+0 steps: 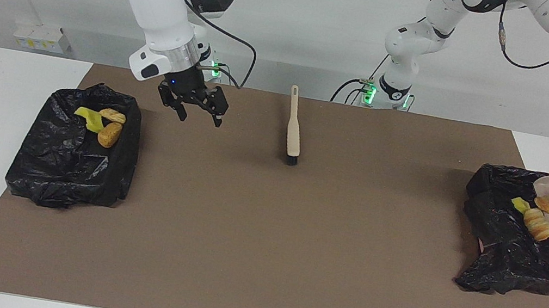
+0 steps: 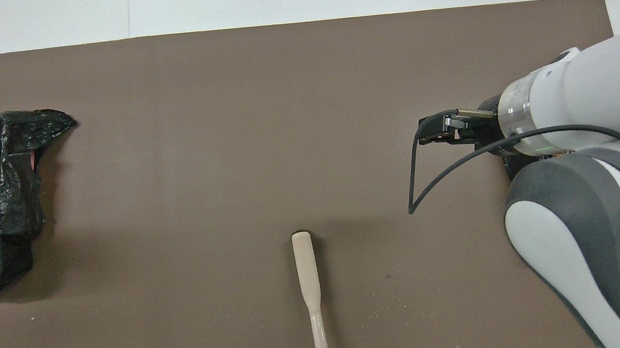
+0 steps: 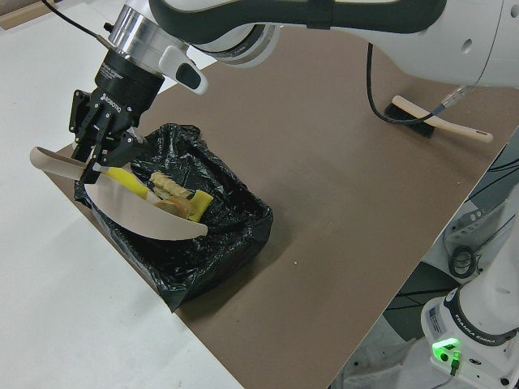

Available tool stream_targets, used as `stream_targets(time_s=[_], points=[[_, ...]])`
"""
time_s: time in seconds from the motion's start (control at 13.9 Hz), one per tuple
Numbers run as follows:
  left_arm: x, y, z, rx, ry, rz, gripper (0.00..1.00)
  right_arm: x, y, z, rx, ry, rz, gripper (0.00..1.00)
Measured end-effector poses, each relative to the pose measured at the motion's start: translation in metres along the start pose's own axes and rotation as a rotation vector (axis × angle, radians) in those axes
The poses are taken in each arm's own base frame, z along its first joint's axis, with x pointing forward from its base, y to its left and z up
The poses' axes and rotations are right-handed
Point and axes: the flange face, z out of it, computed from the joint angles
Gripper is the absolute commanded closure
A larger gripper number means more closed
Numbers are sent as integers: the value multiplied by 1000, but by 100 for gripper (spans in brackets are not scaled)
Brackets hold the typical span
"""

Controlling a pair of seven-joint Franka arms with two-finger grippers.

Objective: Sweep and dump trash in bin

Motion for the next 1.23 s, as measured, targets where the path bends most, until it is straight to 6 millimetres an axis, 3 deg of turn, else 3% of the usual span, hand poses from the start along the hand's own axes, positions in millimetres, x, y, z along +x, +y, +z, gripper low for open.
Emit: stream_targets(time_s=[0.14, 0.29, 0.58, 0.79, 1.01, 1.23], points=[[15, 5, -13, 0, -71, -3, 100, -10, 3, -24, -60, 22, -25, 0], [18, 11, -25, 5, -133, 8, 100, -17, 8, -52, -130, 11, -37, 0], [-10, 30, -54, 15, -176, -33, 100, -16, 29, -101, -189, -50, 7, 0], [-15, 39, -80, 5, -187, -51, 100, -4, 38, -112, -214, -75, 27, 0], [10, 32, -103, -11, -147, -103, 100, 10, 45, -107, -214, -81, 43, 0], [27, 30, -111, -27, -40, -198, 100, 14, 52, -106, -213, -83, 55, 0]])
